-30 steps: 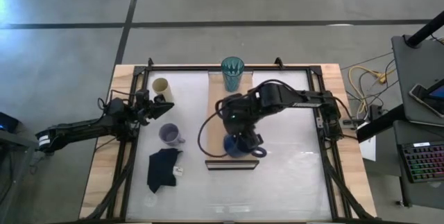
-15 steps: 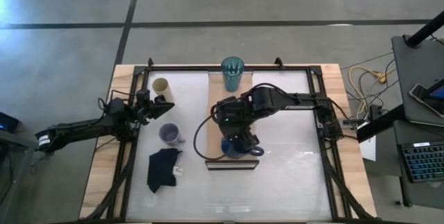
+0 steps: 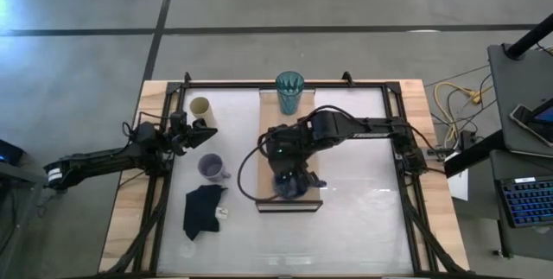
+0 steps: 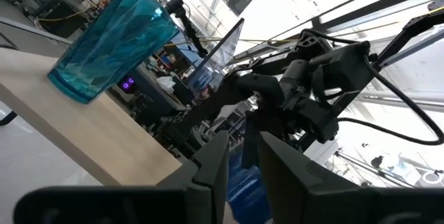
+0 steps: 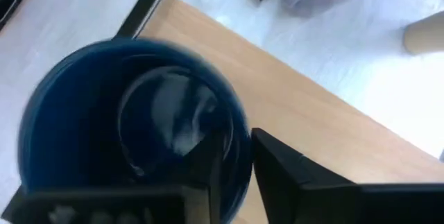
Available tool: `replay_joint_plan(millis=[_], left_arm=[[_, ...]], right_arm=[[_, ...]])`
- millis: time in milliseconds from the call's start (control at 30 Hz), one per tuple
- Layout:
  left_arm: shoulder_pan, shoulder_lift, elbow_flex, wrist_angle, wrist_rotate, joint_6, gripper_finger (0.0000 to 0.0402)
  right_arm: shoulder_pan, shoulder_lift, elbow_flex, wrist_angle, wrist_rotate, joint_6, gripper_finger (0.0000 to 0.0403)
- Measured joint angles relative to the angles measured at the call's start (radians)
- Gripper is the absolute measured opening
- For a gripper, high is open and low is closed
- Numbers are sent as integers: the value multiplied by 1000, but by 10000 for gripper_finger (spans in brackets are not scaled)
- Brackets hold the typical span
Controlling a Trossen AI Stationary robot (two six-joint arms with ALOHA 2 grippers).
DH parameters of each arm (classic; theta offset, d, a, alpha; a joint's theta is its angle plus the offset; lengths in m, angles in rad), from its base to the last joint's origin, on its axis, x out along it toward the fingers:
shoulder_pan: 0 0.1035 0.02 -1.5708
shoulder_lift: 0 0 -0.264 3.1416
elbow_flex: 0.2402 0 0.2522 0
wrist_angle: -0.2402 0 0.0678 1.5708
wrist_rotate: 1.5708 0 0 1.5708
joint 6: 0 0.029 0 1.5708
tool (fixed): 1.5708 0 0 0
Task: Stack small to large cups/mugs on shelf
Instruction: Put the blue mug on the shelf, then put the purple mug on the shelf
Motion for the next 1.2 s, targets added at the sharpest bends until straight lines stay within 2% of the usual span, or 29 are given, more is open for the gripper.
replay_joint_plan(millis=[333, 733, 967, 1067, 1200], left_arm=[[0, 1, 0, 0, 0, 3, 65], [0, 3, 0, -3, 0, 6, 65], [0, 7, 8, -18, 2, -4, 65], [0, 18, 102, -175, 34, 55, 65], [0, 47, 328, -640, 54, 249, 65]], right_arm=[[-1, 0, 0, -5, 0, 26, 70], [-1, -57, -2, 4, 45, 139, 103], [-16, -128, -2, 17, 216, 283, 104], [-37, -158, -2, 21, 244, 329, 100], [-70, -191, -2, 20, 244, 401, 95]])
